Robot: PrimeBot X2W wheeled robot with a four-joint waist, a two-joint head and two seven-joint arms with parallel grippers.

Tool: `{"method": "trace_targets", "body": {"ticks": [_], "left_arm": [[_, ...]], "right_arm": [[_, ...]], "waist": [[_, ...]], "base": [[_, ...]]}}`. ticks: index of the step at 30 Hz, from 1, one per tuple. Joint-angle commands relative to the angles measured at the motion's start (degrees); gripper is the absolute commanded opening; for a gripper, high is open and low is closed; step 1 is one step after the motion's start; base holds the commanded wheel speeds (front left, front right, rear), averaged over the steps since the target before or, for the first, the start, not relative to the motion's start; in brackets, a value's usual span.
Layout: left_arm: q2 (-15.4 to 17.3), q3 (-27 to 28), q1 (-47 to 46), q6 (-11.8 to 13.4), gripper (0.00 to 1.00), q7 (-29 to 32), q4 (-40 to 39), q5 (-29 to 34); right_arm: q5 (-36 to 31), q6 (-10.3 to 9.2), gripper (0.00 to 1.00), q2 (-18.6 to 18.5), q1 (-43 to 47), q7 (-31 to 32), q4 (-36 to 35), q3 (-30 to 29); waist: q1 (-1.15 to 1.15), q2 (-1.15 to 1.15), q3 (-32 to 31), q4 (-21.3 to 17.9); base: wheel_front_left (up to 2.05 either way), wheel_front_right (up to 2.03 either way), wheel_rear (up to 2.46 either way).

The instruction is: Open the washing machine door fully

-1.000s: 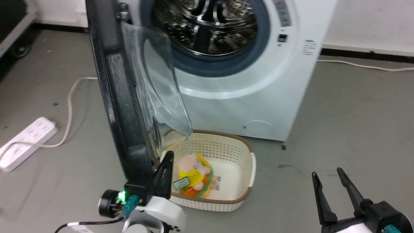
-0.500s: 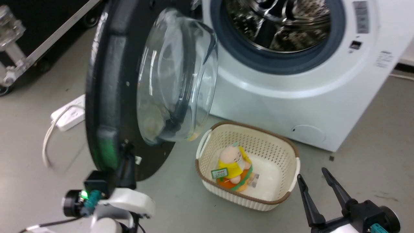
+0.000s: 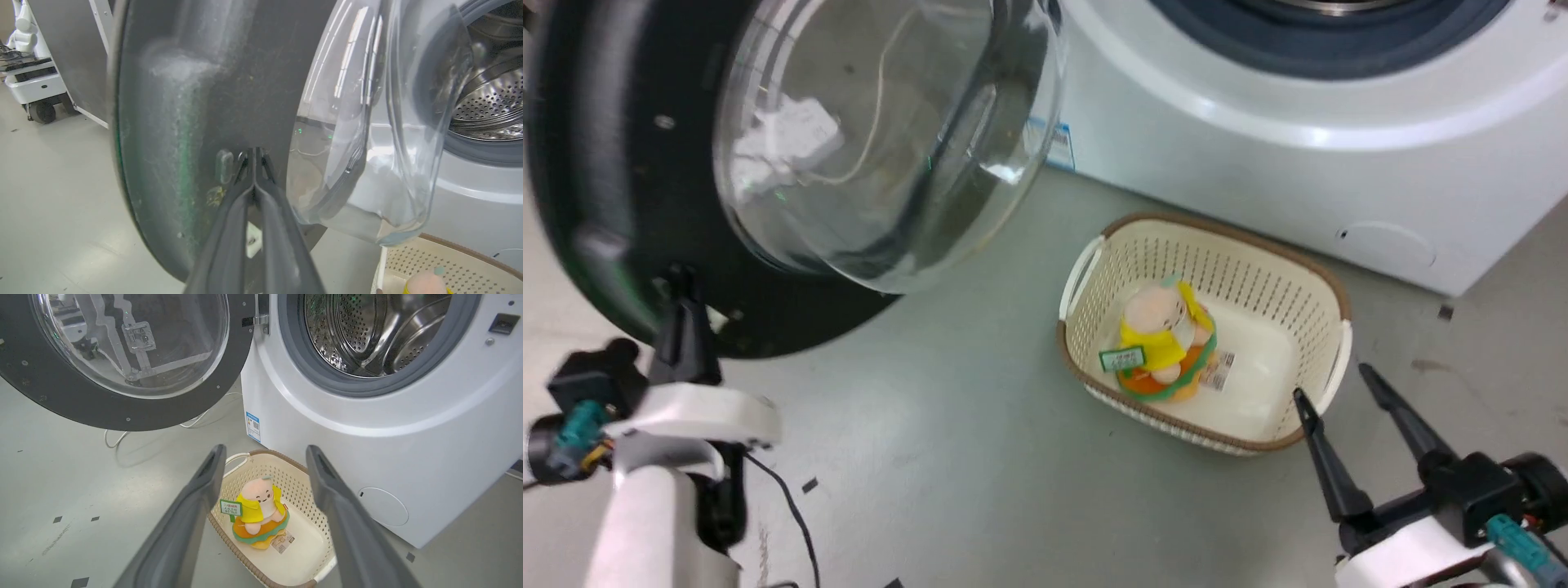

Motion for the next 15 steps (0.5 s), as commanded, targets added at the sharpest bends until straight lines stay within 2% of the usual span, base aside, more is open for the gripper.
{"method": "trace_targets", "body": {"ticks": [1,8,15], "left_arm": [[1.2,1.8,-2.3,0.1,0.00,-0.3,1.8,-0.4],[6.8,4.6,-9.2,-1.1,0.00,-0.3,7.9,0.0],[11.0,4.4,-15.8,-3.0,0.00,-0.3,14.4,1.0]], "right_arm": [[-0.1,0.05,1.00,-1.0,-1.0,0.6,-1.2,-0.2],[-0.1,0.05,1.00,-2.8,-2.2,2.0,-4.4,-2.9],[-0.1,0.05,1.00,-3.6,-3.4,2.6,-5.9,-4.7]], "waist": [[-0.01,0.00,3.0,0.0],[-0.01,0.00,6.9,-0.7],[-0.01,0.00,8.7,-1.2]], "base": [[0.00,0.00,0.00],[0.00,0.00,0.00],[0.00,0.00,0.00]]}}
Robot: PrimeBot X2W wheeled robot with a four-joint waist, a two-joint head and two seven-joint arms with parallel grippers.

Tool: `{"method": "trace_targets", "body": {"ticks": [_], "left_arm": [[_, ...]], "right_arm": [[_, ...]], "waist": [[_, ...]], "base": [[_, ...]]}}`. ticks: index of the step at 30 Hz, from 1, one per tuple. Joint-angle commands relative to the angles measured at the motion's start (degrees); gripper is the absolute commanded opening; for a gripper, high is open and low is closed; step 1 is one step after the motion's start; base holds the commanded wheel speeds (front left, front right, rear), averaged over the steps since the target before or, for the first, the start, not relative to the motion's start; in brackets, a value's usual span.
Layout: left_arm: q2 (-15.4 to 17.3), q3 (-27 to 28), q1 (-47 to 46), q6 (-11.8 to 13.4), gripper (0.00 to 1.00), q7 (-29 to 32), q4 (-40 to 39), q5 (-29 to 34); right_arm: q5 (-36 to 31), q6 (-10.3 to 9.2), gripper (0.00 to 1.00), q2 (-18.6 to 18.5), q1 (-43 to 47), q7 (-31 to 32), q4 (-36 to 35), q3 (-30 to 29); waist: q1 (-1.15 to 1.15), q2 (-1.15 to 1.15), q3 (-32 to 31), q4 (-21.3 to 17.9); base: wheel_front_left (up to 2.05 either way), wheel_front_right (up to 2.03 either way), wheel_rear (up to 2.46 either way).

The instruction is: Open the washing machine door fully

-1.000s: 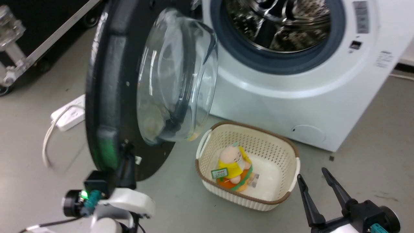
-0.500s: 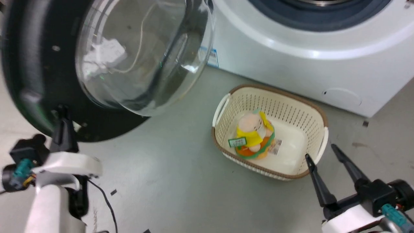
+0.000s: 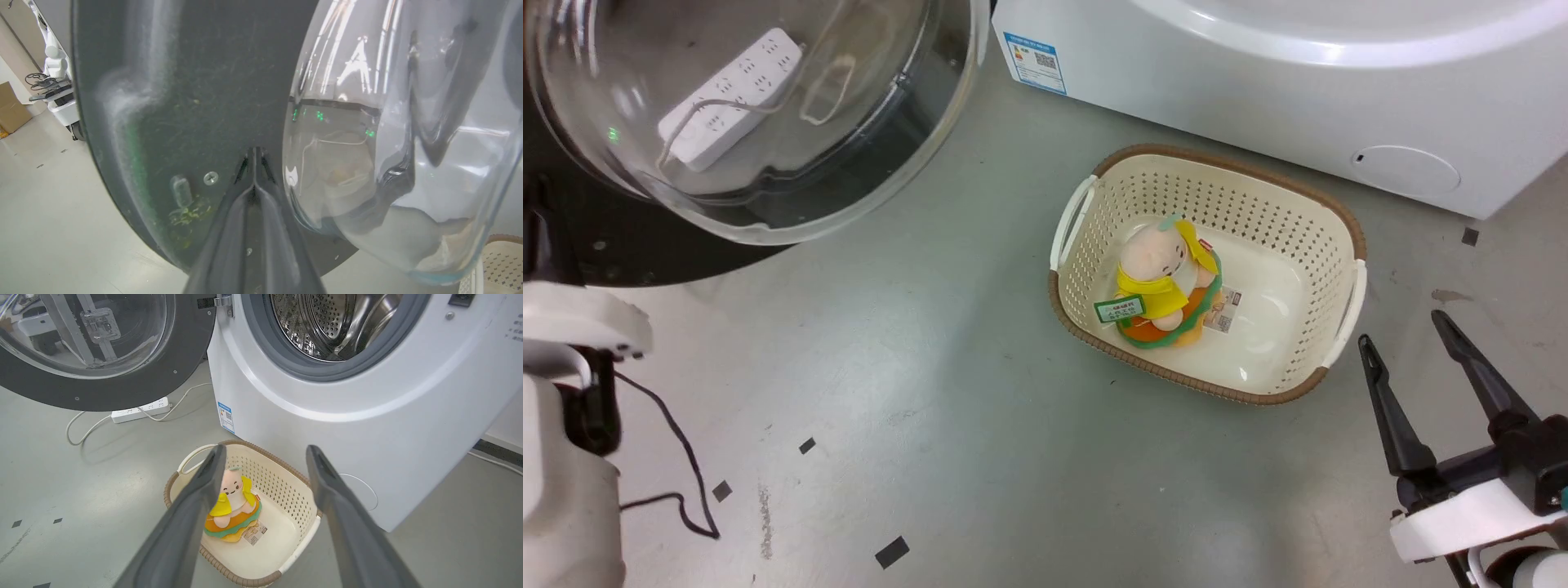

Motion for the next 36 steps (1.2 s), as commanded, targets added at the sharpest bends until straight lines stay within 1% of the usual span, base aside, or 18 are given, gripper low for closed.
{"method": "trace_targets", "body": {"ticks": [1,5,9,10,11,13,14,15,18,24,29,32,36], "left_arm": [[1.0,-0.1,-2.2,-0.3,0.00,-0.3,1.5,0.6],[1.7,-0.1,-3.8,-0.7,0.00,-0.3,3.4,1.5],[1.2,-0.1,-2.5,-1.2,0.00,-0.3,2.6,2.4],[1.2,-0.1,-2.5,-1.2,0.00,-0.3,2.6,2.4],[-0.3,-0.8,-0.5,-1.7,0.00,-0.3,0.3,3.1],[-1.5,-1.4,1.6,-2.0,0.00,-0.3,-2.1,3.6],[-2.8,-2.6,4.3,-2.3,0.00,-0.3,-4.8,4.3],[-2.8,-2.6,4.3,-2.3,0.00,-0.3,-4.8,4.3],[-4.7,-4.2,8.7,-2.9,0.00,-0.3,-9.1,4.7],[-9.1,-8.0,17.4,-3.6,0.00,-0.2,-15.2,4.1],[-11.7,-10.8,24.4,-3.6,0.00,-0.1,-18.7,3.9],[-13.3,-12.3,27.8,-3.0,0.00,-0.1,-20.5,4.2],[-14.7,-14.1,31.5,-1.9,0.00,-0.2,-21.3,4.7]], "right_arm": [[-0.1,0.05,1.00,-0.1,-1.1,0.0,-0.4,-0.3],[0.1,0.05,1.00,0.5,-1.6,-0.5,0.2,-0.2],[0.1,0.05,1.00,1.7,-1.5,-1.6,1.7,-0.4],[0.1,0.05,1.00,1.7,-1.5,-1.6,1.7,-0.4],[0.2,0.05,1.00,2.7,-1.1,-2.5,3.2,-0.7],[0.2,0.05,1.00,3.6,-0.7,-3.1,4.4,-0.6],[0.3,0.05,1.00,4.5,-0.4,-3.7,5.3,-0.7],[0.3,0.05,1.00,4.5,-0.4,-3.7,5.3,-0.7],[0.1,0.05,1.00,5.6,0.2,-4.5,6.5,-1.2],[-0.5,0.05,1.00,6.7,1.8,-5.3,8.3,-1.3],[-0.7,0.05,1.00,7.6,3.5,-5.6,8.7,-1.0],[-0.7,0.05,1.00,7.9,4.2,-5.7,8.6,-1.6],[-0.9,0.05,1.00,8.4,5.2,-5.8,8.6,-1.9]], "waist": [[-0.01,0.00,0.2,-0.4],[-0.01,0.00,-0.9,-1.1],[-0.01,0.00,-4.1,-2.1],[-0.01,0.00,-4.1,-2.1],[-0.01,0.00,-7.4,-3.0],[-0.01,0.00,-10.1,-4.0],[-0.01,0.00,-12.7,-5.3],[-0.01,0.00,-12.7,-5.3],[-0.01,0.00,-16.2,-7.5],[-0.01,0.00,-22.0,-11.9],[-0.01,0.00,-25.0,-15.1],[-0.01,0.00,-25.3,-16.5],[-0.01,0.00,-25.6,-18.0]], "base": [[0.00,0.00,0.00],[0.00,0.00,0.00],[0.00,0.00,0.00],[0.00,0.00,0.00],[0.00,0.00,0.00],[0.00,0.00,0.00],[0.00,0.00,0.00],[0.00,0.00,0.00],[0.00,0.00,0.00],[0.00,0.00,0.00],[0.00,0.00,0.00],[0.00,0.00,0.00],[0.00,0.00,0.00]]}}
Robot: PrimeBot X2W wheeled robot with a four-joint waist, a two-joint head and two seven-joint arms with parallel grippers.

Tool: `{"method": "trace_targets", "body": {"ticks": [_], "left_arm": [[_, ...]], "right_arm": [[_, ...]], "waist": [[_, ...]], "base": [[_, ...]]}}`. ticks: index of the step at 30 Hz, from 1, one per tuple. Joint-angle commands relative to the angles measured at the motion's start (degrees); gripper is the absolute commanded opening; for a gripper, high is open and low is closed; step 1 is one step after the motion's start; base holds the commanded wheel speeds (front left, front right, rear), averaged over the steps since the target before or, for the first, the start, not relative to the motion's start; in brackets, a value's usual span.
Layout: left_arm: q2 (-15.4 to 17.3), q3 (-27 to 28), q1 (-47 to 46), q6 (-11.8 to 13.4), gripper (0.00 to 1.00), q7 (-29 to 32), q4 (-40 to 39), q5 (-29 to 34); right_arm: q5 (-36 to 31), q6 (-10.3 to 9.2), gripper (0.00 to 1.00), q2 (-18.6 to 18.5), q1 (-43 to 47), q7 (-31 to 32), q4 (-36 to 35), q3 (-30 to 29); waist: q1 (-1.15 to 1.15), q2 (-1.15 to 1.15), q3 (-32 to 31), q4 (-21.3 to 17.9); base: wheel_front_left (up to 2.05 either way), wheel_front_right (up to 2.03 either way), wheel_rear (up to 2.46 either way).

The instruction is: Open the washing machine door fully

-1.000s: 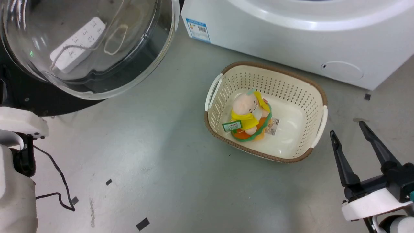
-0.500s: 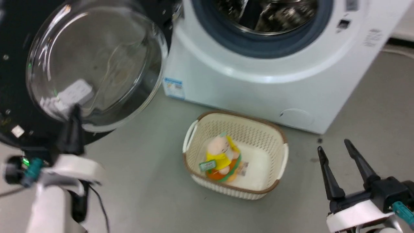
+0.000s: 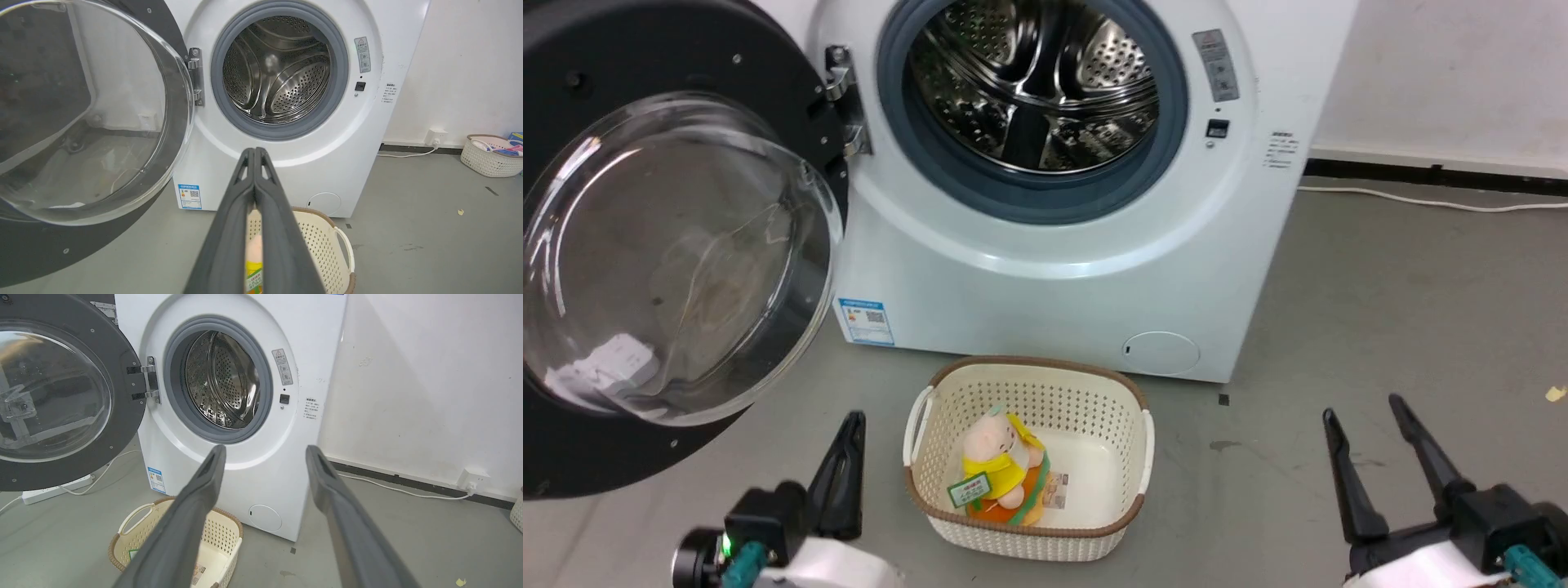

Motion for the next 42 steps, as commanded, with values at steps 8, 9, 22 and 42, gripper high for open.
{"method": "trace_targets", "body": {"ticks": [8,9,22,42], "left_arm": [[-1.8,-1.7,6.0,3.5,1.00,-0.3,-3.4,1.6],[-1.9,-1.9,6.3,3.7,1.00,-0.3,-3.5,1.9],[-2.0,-3.3,7.8,3.9,1.00,-0.3,-2.7,4.1],[-1.6,-3.9,6.8,3.8,1.00,-0.3,-2.0,5.6]], "right_arm": [[-0.1,0.05,1.00,0.9,2.8,-0.3,0.3,-0.4],[-0.1,0.05,1.00,0.9,3.0,-0.3,0.3,-0.4],[2.2,0.05,1.00,1.0,3.5,-0.3,1.1,-0.5],[2.5,0.05,1.00,1.1,2.9,-0.3,1.2,-0.2]], "waist": [[0.01,0.00,-1.0,-2.7],[0.01,0.00,-1.0,-2.8],[0.01,0.00,-1.1,-3.2],[0.01,0.00,-1.1,-3.2]], "base": [[0.00,0.00,0.00],[0.00,0.00,0.00],[0.00,0.00,0.00],[0.00,0.00,0.00]]}}
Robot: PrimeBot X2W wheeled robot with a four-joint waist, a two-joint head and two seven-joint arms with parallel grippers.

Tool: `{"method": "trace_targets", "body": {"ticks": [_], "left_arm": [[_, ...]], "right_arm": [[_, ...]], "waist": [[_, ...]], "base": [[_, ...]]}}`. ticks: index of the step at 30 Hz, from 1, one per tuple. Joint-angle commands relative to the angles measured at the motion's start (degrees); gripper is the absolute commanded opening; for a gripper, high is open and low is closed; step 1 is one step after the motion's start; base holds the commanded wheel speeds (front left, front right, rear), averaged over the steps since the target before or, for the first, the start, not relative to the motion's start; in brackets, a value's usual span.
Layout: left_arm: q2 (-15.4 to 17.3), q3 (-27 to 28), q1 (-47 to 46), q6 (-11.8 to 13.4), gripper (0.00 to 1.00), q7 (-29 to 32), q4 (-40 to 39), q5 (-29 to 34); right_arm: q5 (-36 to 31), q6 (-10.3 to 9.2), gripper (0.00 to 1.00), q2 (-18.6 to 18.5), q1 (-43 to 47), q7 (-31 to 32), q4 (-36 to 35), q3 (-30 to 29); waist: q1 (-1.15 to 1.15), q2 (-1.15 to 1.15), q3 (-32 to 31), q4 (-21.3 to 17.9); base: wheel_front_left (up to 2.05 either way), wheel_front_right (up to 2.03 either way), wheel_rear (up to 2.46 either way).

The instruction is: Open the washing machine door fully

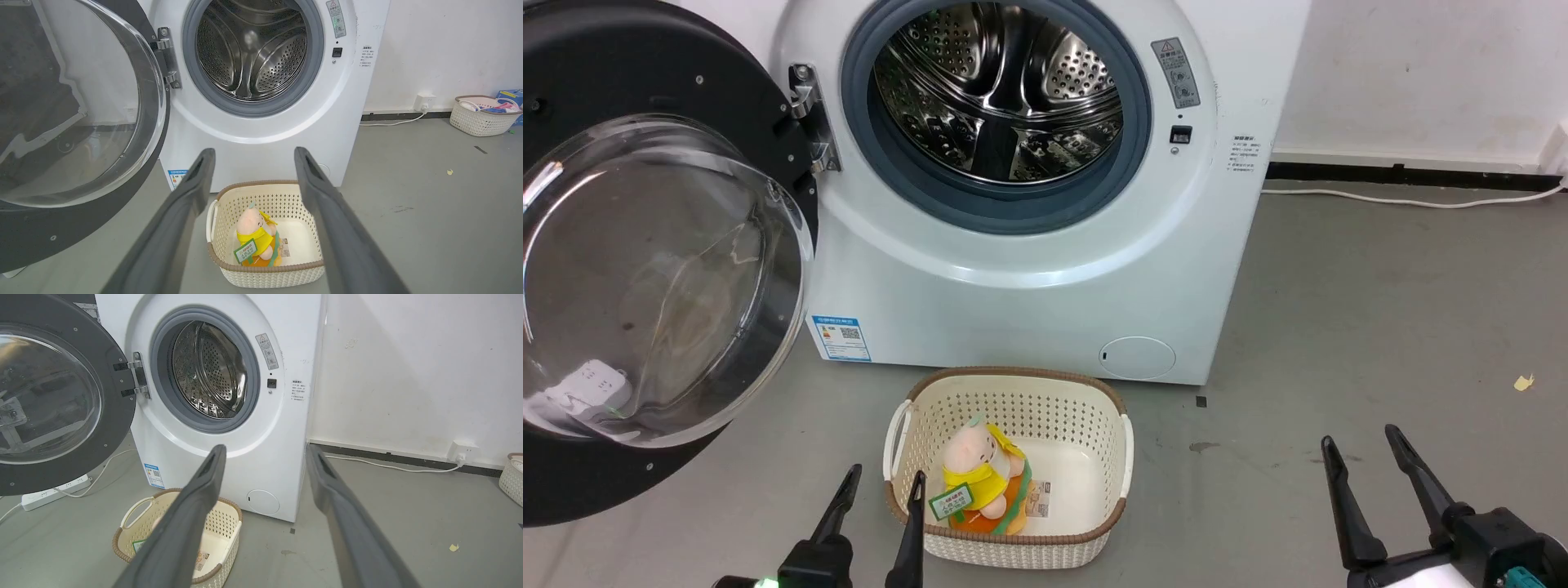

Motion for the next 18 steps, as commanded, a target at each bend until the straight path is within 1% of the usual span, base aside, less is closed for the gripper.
{"method": "trace_targets", "body": {"ticks": [1,8,9,18], "left_arm": [[0.0,0.0,-0.4,-0.2,1.00,-0.3,0.1,0.2],[0.2,0.2,-0.4,-0.5,1.00,-0.3,0.2,-0.2],[0.1,0.1,-0.1,-0.5,0.00,0.0,0.2,-0.6],[0.0,0.3,-0.2,-0.4,0.00,0.6,-0.1,-0.5]], "right_arm": [[0.3,0.05,1.00,0.3,0.0,-0.3,0.2,0.1],[0.6,0.05,1.00,0.3,-0.1,-0.3,0.5,0.2],[0.4,0.00,0.00,0.0,0.0,0.0,0.3,0.1],[0.3,0.00,0.00,0.0,-0.2,0.6,0.2,0.2]], "waist": [[0.00,0.00,0.0,0.1],[0.00,0.00,-0.1,0.2],[0.00,0.00,-0.1,0.3],[0.00,0.00,0.0,0.2]], "base": [[0.00,0.00,0.00],[0.00,0.00,0.00],[0.00,0.00,0.00],[0.00,0.00,0.00]]}}
